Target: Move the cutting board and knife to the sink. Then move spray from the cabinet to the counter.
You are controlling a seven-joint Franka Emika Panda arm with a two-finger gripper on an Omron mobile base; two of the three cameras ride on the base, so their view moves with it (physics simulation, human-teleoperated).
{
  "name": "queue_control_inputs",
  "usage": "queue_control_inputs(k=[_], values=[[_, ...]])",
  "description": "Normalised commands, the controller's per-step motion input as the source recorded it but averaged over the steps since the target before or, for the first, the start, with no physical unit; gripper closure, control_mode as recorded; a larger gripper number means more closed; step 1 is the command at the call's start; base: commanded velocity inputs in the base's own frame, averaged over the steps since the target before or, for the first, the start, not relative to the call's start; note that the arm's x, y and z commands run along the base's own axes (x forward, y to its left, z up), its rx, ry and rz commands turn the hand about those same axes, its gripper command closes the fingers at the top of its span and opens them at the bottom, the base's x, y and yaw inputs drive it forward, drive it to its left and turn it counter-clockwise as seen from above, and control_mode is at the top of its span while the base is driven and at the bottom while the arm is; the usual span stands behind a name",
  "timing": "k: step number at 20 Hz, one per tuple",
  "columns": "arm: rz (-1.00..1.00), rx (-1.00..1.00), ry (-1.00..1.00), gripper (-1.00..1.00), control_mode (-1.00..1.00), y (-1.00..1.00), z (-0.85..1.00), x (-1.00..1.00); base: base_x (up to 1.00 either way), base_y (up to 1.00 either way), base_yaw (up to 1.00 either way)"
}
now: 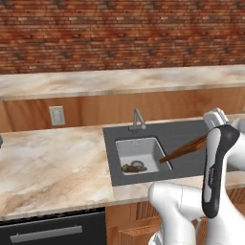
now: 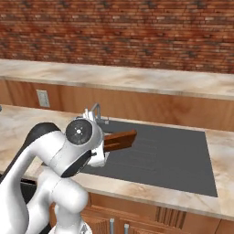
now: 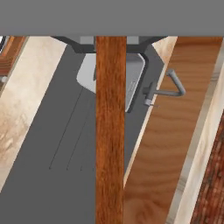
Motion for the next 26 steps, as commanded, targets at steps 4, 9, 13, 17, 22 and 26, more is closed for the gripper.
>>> queue_control_inputs(k=[4,9,13,17,22,26], values=[[0.00,0.03,0.00,1.00,-1.00,0.91,0.00,0.19,0.00,0.00,0.00],[-0.02,0.04,0.00,1.00,-1.00,0.77,0.00,0.38,0.00,0.00,0.00],[-0.08,0.00,0.01,1.00,-1.00,0.47,0.00,0.63,0.00,0.00,0.00],[-0.09,0.00,0.02,1.00,-1.00,0.21,0.00,0.59,0.00,0.00,0.00],[-0.12,0.00,0.07,1.00,-1.00,0.21,-0.03,0.43,0.00,0.00,0.00],[-0.16,0.06,0.11,1.00,-1.00,0.36,-0.10,0.14,0.00,0.00,0.00]])
